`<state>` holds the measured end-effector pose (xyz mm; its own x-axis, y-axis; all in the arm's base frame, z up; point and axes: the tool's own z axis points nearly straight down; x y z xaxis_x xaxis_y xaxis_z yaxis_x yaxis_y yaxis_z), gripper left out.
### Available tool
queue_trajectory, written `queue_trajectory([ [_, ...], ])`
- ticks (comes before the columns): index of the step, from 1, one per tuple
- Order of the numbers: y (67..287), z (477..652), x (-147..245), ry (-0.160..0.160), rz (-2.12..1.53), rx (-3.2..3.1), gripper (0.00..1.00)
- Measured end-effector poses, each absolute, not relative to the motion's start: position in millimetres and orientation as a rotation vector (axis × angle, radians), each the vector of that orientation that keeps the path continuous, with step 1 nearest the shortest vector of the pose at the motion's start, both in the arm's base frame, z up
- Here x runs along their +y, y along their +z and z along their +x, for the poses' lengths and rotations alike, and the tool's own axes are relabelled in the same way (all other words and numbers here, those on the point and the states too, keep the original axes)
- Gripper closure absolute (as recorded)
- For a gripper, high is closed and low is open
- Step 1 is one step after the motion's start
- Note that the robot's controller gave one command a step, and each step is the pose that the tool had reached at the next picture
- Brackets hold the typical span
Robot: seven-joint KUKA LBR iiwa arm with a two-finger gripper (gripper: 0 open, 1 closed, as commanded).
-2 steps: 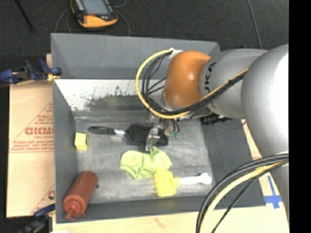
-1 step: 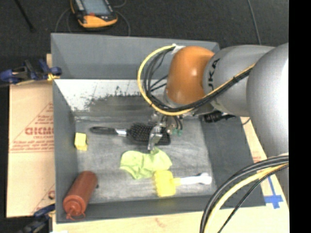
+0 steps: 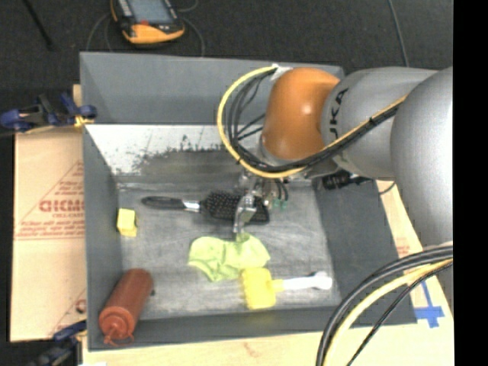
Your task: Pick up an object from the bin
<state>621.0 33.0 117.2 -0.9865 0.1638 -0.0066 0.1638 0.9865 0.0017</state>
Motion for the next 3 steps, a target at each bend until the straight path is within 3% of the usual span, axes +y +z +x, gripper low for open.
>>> queue_trajectory([
  [3,132.7,620.9,32.5,0.001,0.261,3.128,1.00],
])
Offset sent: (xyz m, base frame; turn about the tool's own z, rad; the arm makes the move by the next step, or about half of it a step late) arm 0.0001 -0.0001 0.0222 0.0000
